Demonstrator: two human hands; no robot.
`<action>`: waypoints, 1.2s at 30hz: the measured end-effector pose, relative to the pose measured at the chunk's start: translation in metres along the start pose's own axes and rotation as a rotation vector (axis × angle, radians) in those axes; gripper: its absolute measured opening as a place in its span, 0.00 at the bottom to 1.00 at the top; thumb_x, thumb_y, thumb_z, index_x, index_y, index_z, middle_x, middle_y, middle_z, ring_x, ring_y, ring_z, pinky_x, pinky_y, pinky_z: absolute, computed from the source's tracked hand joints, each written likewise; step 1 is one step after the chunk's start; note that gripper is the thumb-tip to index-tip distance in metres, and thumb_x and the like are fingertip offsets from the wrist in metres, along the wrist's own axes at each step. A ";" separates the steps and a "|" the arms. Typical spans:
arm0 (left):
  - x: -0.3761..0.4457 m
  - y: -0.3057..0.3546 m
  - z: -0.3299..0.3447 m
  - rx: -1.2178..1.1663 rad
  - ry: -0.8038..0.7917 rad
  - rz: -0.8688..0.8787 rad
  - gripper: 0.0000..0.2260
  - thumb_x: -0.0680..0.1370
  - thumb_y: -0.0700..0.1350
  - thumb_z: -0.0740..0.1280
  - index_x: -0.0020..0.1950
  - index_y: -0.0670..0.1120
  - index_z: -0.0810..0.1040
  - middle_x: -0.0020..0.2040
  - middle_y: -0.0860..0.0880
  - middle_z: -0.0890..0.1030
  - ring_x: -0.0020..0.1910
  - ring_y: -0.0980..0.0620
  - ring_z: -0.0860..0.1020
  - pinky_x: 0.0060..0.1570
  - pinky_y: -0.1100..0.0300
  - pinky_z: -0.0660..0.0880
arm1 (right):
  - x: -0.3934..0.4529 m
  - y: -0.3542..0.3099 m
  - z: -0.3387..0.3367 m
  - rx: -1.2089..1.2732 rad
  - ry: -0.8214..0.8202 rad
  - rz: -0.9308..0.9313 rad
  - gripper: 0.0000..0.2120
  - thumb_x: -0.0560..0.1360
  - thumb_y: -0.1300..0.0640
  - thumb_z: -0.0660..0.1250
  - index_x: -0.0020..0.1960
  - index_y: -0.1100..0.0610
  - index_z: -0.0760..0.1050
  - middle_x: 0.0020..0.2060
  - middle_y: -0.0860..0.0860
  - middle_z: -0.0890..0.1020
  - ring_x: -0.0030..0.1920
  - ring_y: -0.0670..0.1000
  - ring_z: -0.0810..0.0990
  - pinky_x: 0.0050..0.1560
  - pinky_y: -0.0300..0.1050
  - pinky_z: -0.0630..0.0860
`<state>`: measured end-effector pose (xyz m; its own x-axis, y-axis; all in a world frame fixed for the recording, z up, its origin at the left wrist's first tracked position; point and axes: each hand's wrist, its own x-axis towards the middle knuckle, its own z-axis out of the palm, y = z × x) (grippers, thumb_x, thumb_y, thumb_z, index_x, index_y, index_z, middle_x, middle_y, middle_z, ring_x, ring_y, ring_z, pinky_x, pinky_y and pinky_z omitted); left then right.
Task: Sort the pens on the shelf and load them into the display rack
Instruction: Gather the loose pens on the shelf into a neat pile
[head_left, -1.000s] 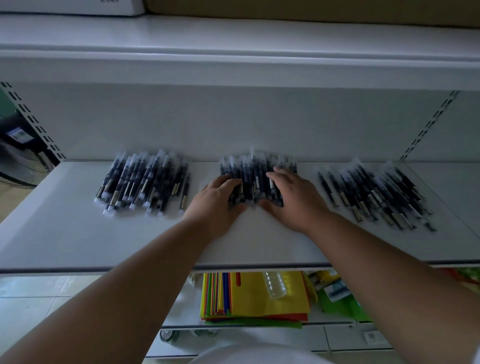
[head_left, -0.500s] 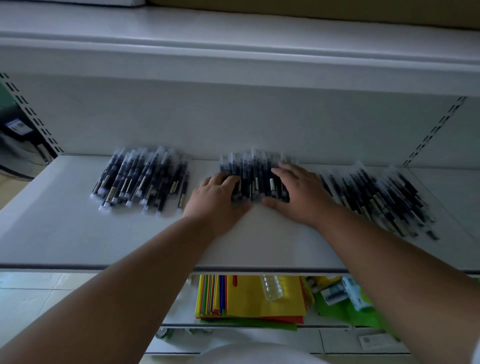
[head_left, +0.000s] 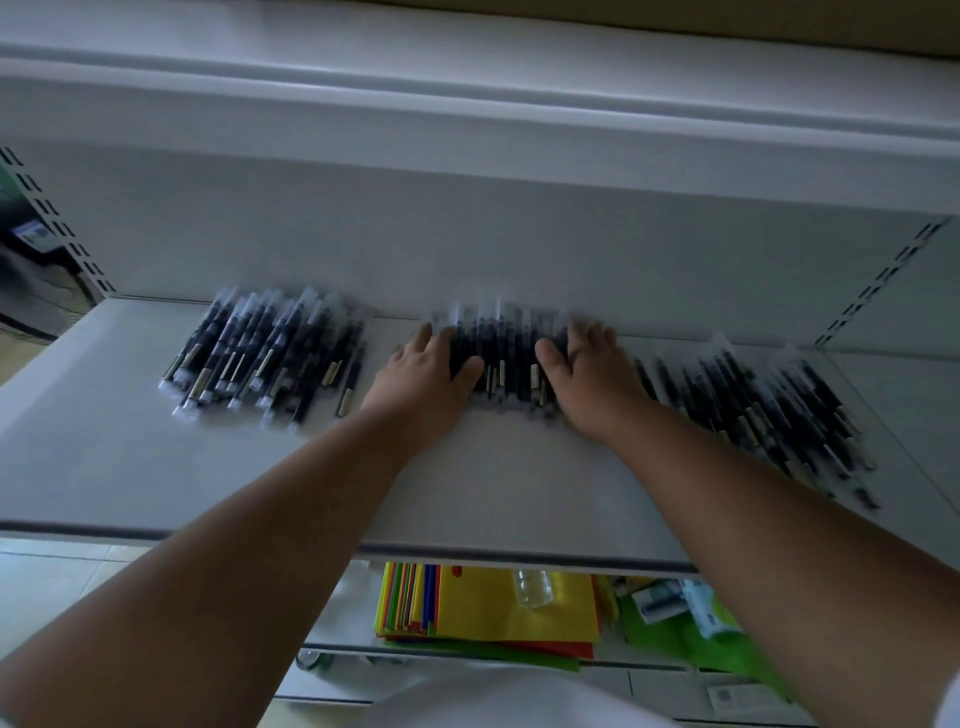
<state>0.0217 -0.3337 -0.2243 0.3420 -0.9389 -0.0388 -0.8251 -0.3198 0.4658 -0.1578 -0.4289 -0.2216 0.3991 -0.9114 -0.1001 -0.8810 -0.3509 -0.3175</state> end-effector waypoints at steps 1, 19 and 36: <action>0.000 0.001 0.001 0.029 -0.016 0.006 0.31 0.82 0.62 0.53 0.81 0.49 0.52 0.81 0.47 0.51 0.79 0.42 0.54 0.76 0.49 0.54 | 0.001 -0.003 0.001 0.007 -0.020 -0.003 0.38 0.81 0.35 0.44 0.80 0.60 0.44 0.79 0.60 0.46 0.79 0.59 0.43 0.78 0.53 0.43; -0.011 -0.012 -0.010 0.007 -0.042 0.041 0.31 0.83 0.60 0.53 0.81 0.46 0.51 0.81 0.47 0.53 0.78 0.44 0.57 0.74 0.51 0.59 | -0.009 -0.046 0.012 0.126 -0.075 -0.150 0.33 0.84 0.43 0.49 0.80 0.61 0.44 0.80 0.57 0.45 0.79 0.52 0.42 0.76 0.46 0.44; -0.064 0.061 0.009 -0.017 0.068 0.406 0.23 0.83 0.54 0.55 0.75 0.47 0.66 0.75 0.48 0.65 0.75 0.46 0.62 0.73 0.53 0.59 | -0.094 0.010 -0.056 0.181 0.403 -0.172 0.25 0.80 0.48 0.63 0.72 0.60 0.68 0.70 0.57 0.72 0.70 0.56 0.70 0.70 0.50 0.67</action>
<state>-0.0547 -0.2945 -0.2009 0.0193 -0.9777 0.2089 -0.8919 0.0776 0.4454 -0.2180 -0.3590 -0.1623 0.3733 -0.8669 0.3305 -0.7380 -0.4933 -0.4604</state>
